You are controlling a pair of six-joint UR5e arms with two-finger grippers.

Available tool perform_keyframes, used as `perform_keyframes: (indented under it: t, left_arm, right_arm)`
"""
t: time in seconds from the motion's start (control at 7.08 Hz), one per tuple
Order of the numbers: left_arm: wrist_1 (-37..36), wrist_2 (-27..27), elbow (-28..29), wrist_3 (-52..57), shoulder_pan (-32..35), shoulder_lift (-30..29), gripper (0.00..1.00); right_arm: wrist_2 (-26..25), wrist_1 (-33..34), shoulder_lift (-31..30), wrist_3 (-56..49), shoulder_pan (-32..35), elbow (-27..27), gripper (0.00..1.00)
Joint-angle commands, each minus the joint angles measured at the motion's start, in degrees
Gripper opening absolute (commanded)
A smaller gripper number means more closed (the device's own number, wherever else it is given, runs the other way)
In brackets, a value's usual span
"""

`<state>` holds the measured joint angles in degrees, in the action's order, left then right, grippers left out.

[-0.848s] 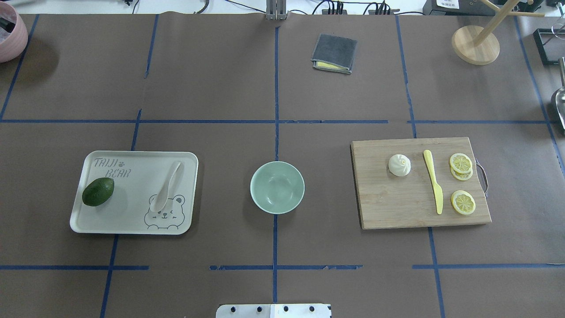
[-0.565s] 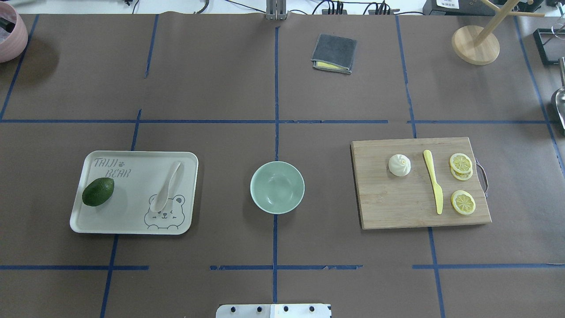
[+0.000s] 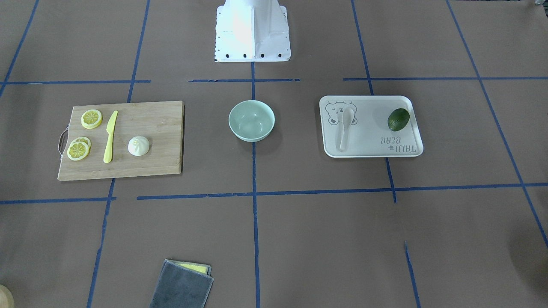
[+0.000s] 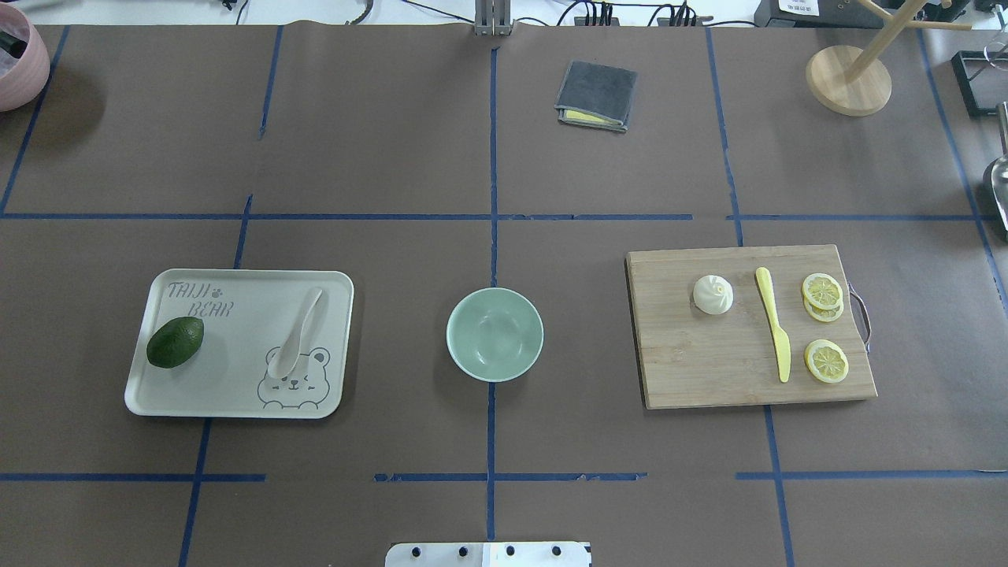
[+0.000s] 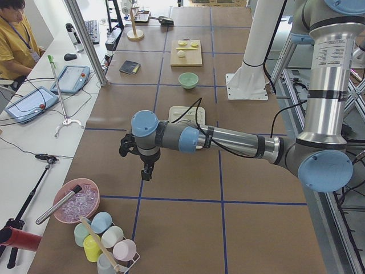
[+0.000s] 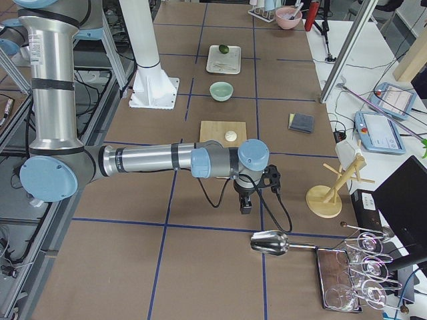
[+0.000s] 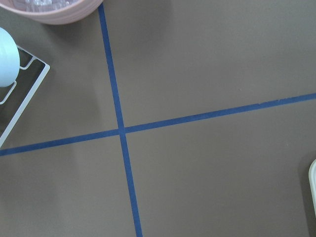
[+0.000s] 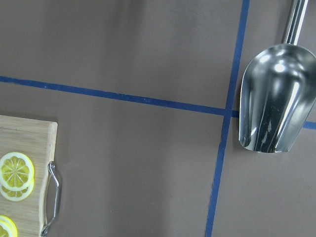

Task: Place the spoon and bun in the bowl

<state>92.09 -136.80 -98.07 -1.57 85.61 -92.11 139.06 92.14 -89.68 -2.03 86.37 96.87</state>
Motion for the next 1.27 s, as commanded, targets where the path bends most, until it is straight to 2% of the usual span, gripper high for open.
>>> perform_keyframes:
  t: [0.0,0.14,0.28,0.42,0.57,0.71,0.85,0.99,1.13]
  left_arm:
    - [4.29,-4.05,-1.15,-0.72,-2.70,0.35,1.00]
    - [7.11,-8.70,-2.81,-4.37,-9.42,0.18,1.00]
    - [9.13,-8.49,-6.31,-14.07,-15.50,-0.35,1.00]
    - [11.77,-7.01,-7.30,-21.65,-20.78,-3.40,1.00]
    - [12.49,-0.99,-7.05,-29.99,-28.23,-8.30,0.99]
    - [12.41,6.21,-6.44,-35.03,-35.43,-12.79,1.00]
    - [12.49,10.63,-5.65,-36.82,-40.64,-14.83,1.00]
    - [12.49,13.63,-2.85,-37.97,-44.17,-17.47,0.99]
    - [12.49,15.75,-1.26,-38.07,-44.90,-18.62,0.99]
  right_arm:
    - [0.07,-0.03,0.56,0.36,-0.85,-0.45,1.00]
    - [0.07,-1.68,0.64,0.19,-1.29,-0.37,1.00]
    - [0.07,-4.66,0.12,0.19,-1.38,-0.46,1.00]
    - [0.42,-5.47,-0.06,-0.08,-1.38,-0.37,1.00]
    - [0.42,-5.74,-0.41,0.10,-1.47,-0.46,1.00]
    - [0.42,-5.74,-0.50,-0.16,-1.73,-0.54,1.00]
    - [0.42,-6.53,-0.41,0.10,-2.17,-0.37,1.00]
    - [0.42,-7.14,-0.50,0.27,-3.22,-0.80,1.00]
    - [0.42,-7.24,-0.50,0.27,-3.75,-0.81,1.00]
